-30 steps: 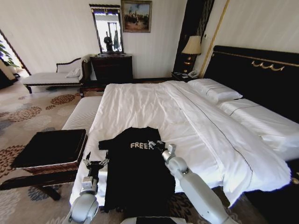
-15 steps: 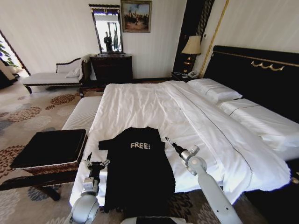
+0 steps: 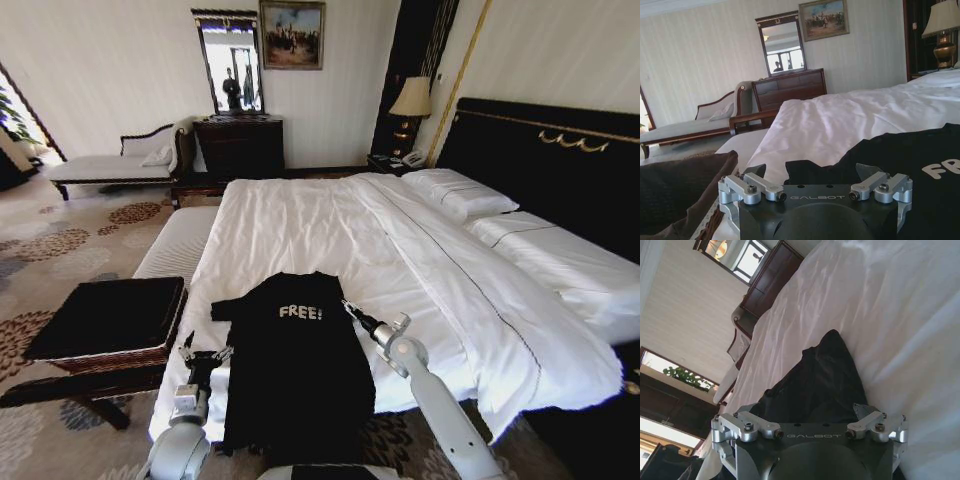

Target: Fold the clothes on the bed and place them into the basket.

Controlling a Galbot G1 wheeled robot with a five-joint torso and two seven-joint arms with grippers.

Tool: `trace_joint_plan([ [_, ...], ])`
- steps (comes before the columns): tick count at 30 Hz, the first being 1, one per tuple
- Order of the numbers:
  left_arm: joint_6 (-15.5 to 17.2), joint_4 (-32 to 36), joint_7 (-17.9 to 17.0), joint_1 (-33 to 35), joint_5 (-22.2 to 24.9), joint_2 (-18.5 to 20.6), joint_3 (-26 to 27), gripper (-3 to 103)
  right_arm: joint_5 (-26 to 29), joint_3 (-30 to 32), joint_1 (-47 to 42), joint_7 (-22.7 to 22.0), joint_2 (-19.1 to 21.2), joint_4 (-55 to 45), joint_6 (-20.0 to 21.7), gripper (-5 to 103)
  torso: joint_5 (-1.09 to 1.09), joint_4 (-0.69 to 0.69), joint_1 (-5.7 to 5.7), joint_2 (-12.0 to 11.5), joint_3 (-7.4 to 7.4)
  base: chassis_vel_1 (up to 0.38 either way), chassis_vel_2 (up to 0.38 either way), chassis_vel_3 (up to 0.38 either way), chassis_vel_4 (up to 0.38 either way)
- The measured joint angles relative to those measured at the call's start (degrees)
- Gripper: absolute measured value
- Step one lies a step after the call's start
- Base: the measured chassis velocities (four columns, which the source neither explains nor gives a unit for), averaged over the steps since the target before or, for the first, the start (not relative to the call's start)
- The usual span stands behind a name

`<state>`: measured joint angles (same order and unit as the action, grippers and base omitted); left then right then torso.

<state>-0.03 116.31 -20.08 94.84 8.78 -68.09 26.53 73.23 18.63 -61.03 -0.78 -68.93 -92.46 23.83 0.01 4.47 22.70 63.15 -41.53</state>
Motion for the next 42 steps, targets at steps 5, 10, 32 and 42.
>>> trace_joint_plan([
  [5,0.0,-0.3,0.0,-0.3,-0.1,-0.3,-0.3,100,-0.3,-2.6,-0.4,-0.1,1.3,-1.7,0.6,100,0.0,-0.01,-0.01,0.0,0.0,0.0,0.0,0.0,0.0],
  [10,0.0,-0.1,0.0,-0.2,0.0,-0.3,0.2,100,-4.0,-2.5,0.1,-0.7,0.0,-1.3,-0.5,100,-0.02,-0.03,0.0,0.0,0.0,0.0,0.0,0.0,0.0],
  [32,-0.2,-0.5,0.2,-0.4,0.5,-0.2,0.3,100,-9.7,1.1,2.7,4.0,-0.9,9.7,-4.6,65,-0.01,-0.01,0.0,0.0,-0.01,0.0,0.0,0.0,0.0],
  [42,-0.4,-0.7,0.2,-0.7,0.6,-0.5,0.3,100,-10.9,0.3,2.8,4.0,-0.7,10.7,-4.6,27,-0.01,0.0,0.0,0.0,-0.01,0.0,0.0,0.0,0.0],
])
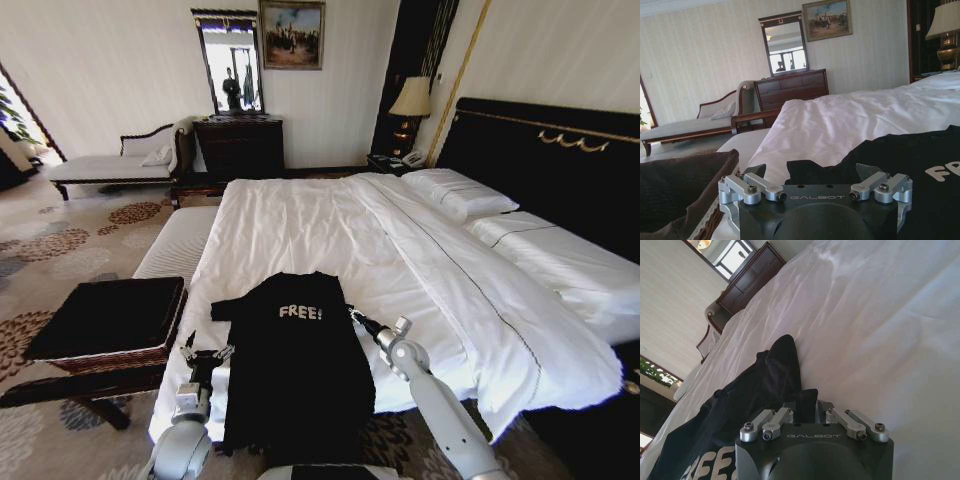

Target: Fold the clothes on the bed and place them into the basket.

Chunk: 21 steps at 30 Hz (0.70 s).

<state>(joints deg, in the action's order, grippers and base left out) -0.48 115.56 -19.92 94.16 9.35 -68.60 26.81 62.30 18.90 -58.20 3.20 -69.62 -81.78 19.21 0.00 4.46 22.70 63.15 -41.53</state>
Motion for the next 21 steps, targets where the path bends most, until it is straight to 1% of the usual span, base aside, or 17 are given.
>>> trace_joint_plan([
  [2,0.0,0.0,0.0,-0.1,0.1,0.0,0.1,100,0.0,-0.2,0.1,-0.1,0.0,-0.2,-0.1,16,0.0,-0.01,0.0,0.0,0.0,0.0,0.0,0.0,0.0],
  [4,0.0,-0.1,0.0,-0.2,0.2,0.0,0.1,100,0.0,-0.4,0.1,-0.2,0.0,-0.3,-0.2,16,0.01,-0.01,0.0,0.0,0.0,0.0,0.0,0.0,0.0],
  [6,-0.1,-0.2,0.0,-0.2,0.3,0.0,0.2,100,0.0,-0.6,0.1,-0.4,0.0,-0.4,-0.5,6,0.01,0.0,0.0,0.0,0.01,0.0,0.0,0.0,0.0],
  [7,-0.1,-0.3,0.0,-0.3,0.4,0.0,0.2,100,-0.1,-0.7,0.0,-0.4,0.0,-0.5,-0.6,2,0.0,0.0,0.0,0.0,0.01,0.0,0.0,0.0,0.0],
  [15,-0.5,-0.5,0.1,-0.2,1.2,0.0,0.9,100,-0.9,-0.9,-0.7,-0.8,0.4,-2.4,-1.0,0,0.0,-0.01,0.0,0.0,0.01,0.0,0.0,0.0,0.0],
  [18,-0.5,-0.4,0.1,-0.3,1.2,-0.1,0.9,100,-2.2,-0.9,-1.4,-0.9,0.9,-4.0,-1.7,0,0.0,-0.01,0.0,0.0,0.01,0.0,0.0,0.0,0.0],
  [21,-0.5,-0.1,0.2,-0.2,1.2,-0.3,0.9,100,-5.6,-1.1,-3.3,-0.4,2.4,-8.8,-3.3,0,0.01,0.0,0.0,0.0,0.01,0.0,0.0,0.0,0.0],
])
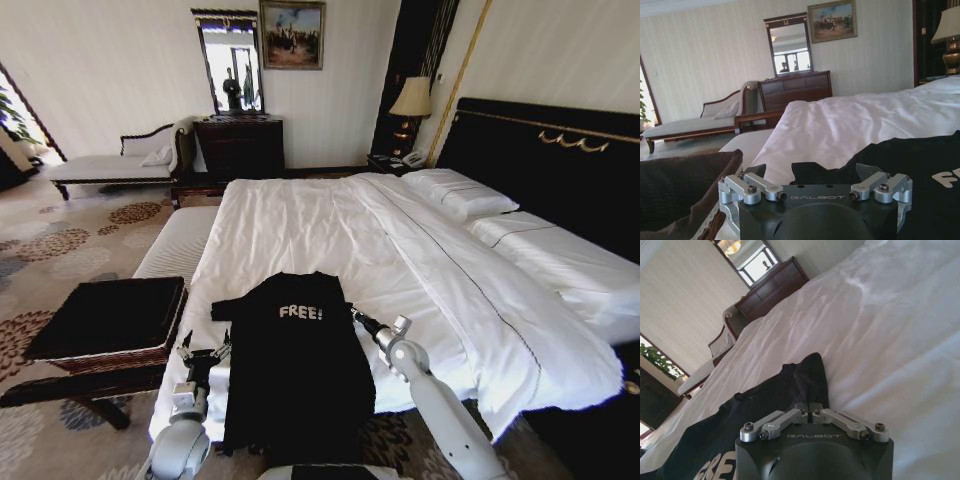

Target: Fold the clothes on the bed and place them into the basket.

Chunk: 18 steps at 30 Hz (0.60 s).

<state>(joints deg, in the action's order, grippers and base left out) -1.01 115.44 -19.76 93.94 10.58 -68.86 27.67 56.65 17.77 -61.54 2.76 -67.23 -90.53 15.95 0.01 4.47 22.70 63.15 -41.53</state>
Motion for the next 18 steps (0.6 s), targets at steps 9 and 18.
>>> trace_joint_plan([
  [9,-0.4,0.8,0.1,1.1,0.0,0.0,0.9,100,-12.9,-5.5,-4.2,2.9,1.9,-6.2,-4.6,0,-0.01,0.0,0.0,0.0,0.0,0.0,0.0,0.0,0.0],
  [18,-0.7,1.4,0.2,2.0,0.1,0.0,1.7,100,-20.1,-10.6,-4.8,3.8,1.3,-3.4,-6.7,0,-0.01,-0.01,-0.01,0.0,0.0,0.0,0.0,0.0,0.0],
])
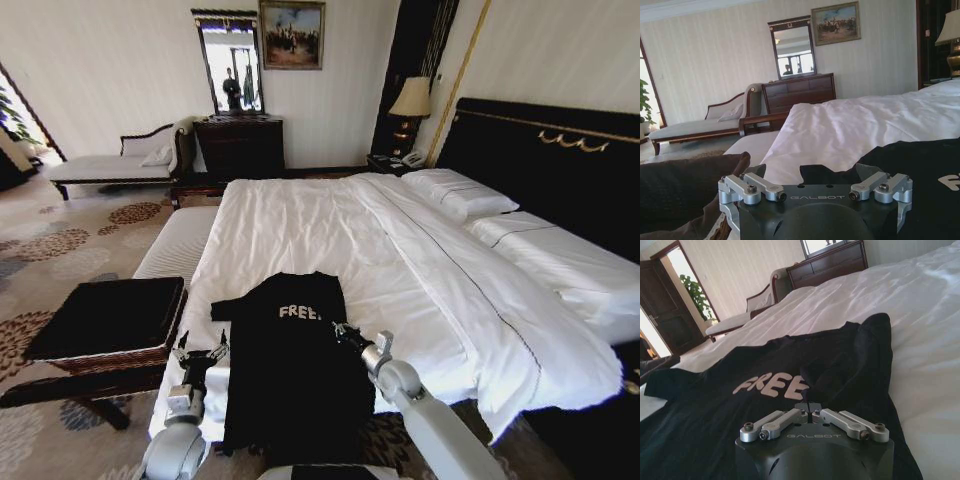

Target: Fold the clothes on the bed and place them into the basket.

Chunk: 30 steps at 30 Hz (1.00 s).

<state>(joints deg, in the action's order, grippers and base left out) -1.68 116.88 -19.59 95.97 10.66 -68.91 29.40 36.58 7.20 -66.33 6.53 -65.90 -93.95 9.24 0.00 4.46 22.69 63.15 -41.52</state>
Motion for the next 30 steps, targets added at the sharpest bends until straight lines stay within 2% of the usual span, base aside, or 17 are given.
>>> trace_joint_plan([
  [3,-0.2,0.2,0.1,0.2,0.0,0.0,0.2,100,-1.9,-0.6,-0.1,0.4,1.2,1.2,-0.7,-3,0.01,0.0,0.0,0.0,0.0,0.0,0.0,0.0,0.0],
  [4,-0.2,0.2,0.1,0.2,0.0,0.0,0.2,100,-2.4,-0.8,-0.3,0.4,1.7,1.3,-0.9,1,0.01,0.0,0.0,0.0,0.0,0.0,0.0,0.0,0.0],
  [6,-0.2,0.2,0.1,0.2,0.0,0.0,0.2,100,-2.7,-0.8,-0.3,0.4,1.9,1.4,-1.1,1,0.01,0.01,0.0,0.0,0.0,0.0,0.0,0.0,0.0],
  [10,-0.2,0.2,0.1,-0.1,-0.1,-0.1,-0.2,100,-3.0,0.6,-0.5,-0.3,2.4,0.3,-2.1,22,0.0,0.0,0.0,0.0,0.0,0.0,0.0,0.0,0.0],
  [13,-0.2,0.1,0.1,-0.4,-0.1,-0.1,-0.6,100,-3.1,1.8,-1.3,-0.5,3.0,-1.2,-2.9,22,0.0,0.0,0.0,0.0,0.0,0.0,0.0,0.0,0.0],
  [14,0.0,0.0,0.1,-0.6,0.2,0.0,-0.8,100,-3.0,2.7,-2.2,-0.5,3.7,-2.7,-3.1,34,0.0,-0.01,0.0,0.0,0.0,0.0,0.0,0.0,0.0],
  [16,0.4,-0.3,0.1,-0.9,1.4,0.0,-1.2,100,-2.5,4.3,-4.5,-0.2,4.9,-5.7,-3.2,44,0.0,0.0,0.01,0.0,0.0,0.0,0.0,0.0,0.0],
  [19,0.8,-0.7,0.1,-1.2,3.2,0.0,-1.6,100,-1.5,6.4,-7.6,0.4,5.7,-9.3,-3.2,44,0.01,0.02,0.0,0.0,0.0,0.0,0.0,0.0,0.0],
  [20,1.0,-1.0,0.1,-1.4,4.1,0.0,-1.8,100,-0.8,7.5,-9.0,0.5,5.8,-10.8,-3.1,55,0.01,0.01,0.0,0.0,0.0,0.0,0.0,0.0,0.0],
  [21,1.2,-1.3,0.1,-1.7,5.3,0.0,-2.0,100,0.1,8.9,-10.5,0.6,5.7,-12.4,-3.0,61,0.0,0.01,0.0,0.0,0.0,0.0,0.0,0.0,0.0],
  [22,1.2,-1.3,0.1,-1.7,5.3,0.0,-2.0,100,0.1,8.9,-10.5,0.6,5.7,-12.4,-3.0,61,0.0,0.01,0.0,0.0,0.0,0.0,0.0,0.0,0.0],
  [25,2.1,-2.7,-0.2,-3.3,9.0,-0.1,-2.5,100,1.0,13.0,-13.7,0.5,4.6,-14.6,-2.9,77,0.01,0.0,0.0,0.0,0.0,0.0,0.0,0.0,0.0],
  [26,2.4,-3.3,-0.4,-4.1,10.3,-0.1,-2.7,100,1.0,14.1,-14.7,0.5,4.1,-14.8,-2.9,77,0.0,0.0,0.0,0.0,0.0,0.0,0.0,0.0,0.0],
  [28,2.8,-5.0,-1.2,-6.7,14.2,-0.1,-3.5,100,0.7,16.1,-16.6,0.5,3.0,-15.2,-2.9,88,0.0,0.01,0.0,0.0,0.0,0.0,0.0,0.0,0.0],
  [29,2.8,-5.0,-1.2,-6.7,14.2,-0.1,-3.5,100,0.7,16.1,-16.6,0.5,3.0,-15.2,-2.9,88,0.0,0.01,0.0,0.0,0.0,0.0,0.0,0.0,0.0],
  [30,3.0,-5.8,-1.8,-7.9,15.9,-0.2,-3.8,100,0.6,16.9,-17.4,0.5,2.5,-15.3,-2.9,93,0.0,0.01,0.0,0.0,0.0,0.0,0.0,0.0,0.0],
])
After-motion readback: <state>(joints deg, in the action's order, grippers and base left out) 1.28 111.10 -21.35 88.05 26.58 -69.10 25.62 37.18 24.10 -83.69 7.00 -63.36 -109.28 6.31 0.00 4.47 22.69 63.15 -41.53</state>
